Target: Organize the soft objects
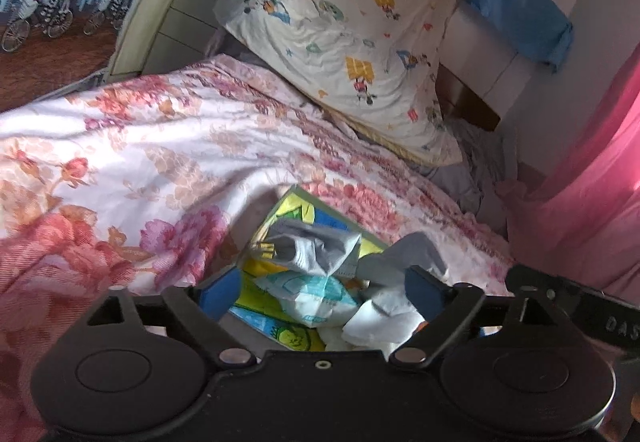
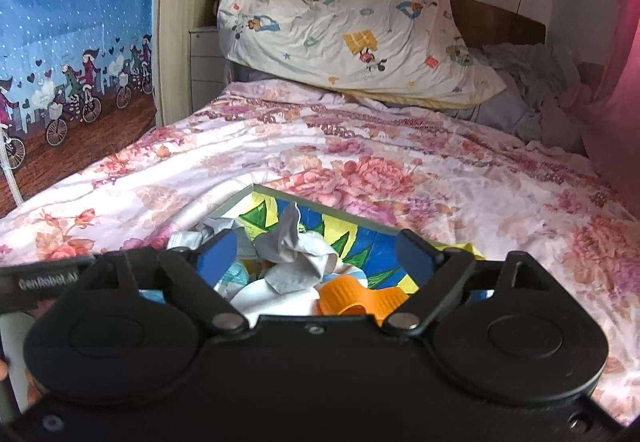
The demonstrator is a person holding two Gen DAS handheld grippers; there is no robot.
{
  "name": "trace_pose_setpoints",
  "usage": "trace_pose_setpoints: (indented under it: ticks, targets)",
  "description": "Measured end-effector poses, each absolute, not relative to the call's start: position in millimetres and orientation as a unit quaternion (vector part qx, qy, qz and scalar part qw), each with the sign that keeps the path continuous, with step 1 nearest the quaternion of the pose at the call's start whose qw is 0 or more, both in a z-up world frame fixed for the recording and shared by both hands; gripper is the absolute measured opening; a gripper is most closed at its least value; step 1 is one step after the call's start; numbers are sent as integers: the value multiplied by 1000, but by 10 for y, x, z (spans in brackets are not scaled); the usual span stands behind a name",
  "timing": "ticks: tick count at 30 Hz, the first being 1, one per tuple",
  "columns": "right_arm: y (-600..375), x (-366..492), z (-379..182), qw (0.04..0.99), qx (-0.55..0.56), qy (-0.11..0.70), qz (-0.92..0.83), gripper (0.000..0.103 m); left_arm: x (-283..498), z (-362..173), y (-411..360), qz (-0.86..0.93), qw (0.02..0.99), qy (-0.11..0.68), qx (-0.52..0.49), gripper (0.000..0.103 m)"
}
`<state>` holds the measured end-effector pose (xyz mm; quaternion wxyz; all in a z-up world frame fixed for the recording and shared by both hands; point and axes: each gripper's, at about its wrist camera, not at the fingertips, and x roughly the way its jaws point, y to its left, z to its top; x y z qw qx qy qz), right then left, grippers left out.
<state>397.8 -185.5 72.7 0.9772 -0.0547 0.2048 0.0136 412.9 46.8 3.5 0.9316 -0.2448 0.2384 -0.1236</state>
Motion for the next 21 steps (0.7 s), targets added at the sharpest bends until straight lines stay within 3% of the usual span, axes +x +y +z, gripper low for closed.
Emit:
trace_pose_setpoints:
  ticks: [8, 21]
  targets:
    - [-1860, 3531, 1012, 981, -61, 179, 32, 102, 3764, 406, 429, -115, 945, 204, -230, 102]
    - [-1983, 2949, 1420, 986, -62, 146, 43, 102, 3120, 804, 206, -112, 965, 154, -180, 102]
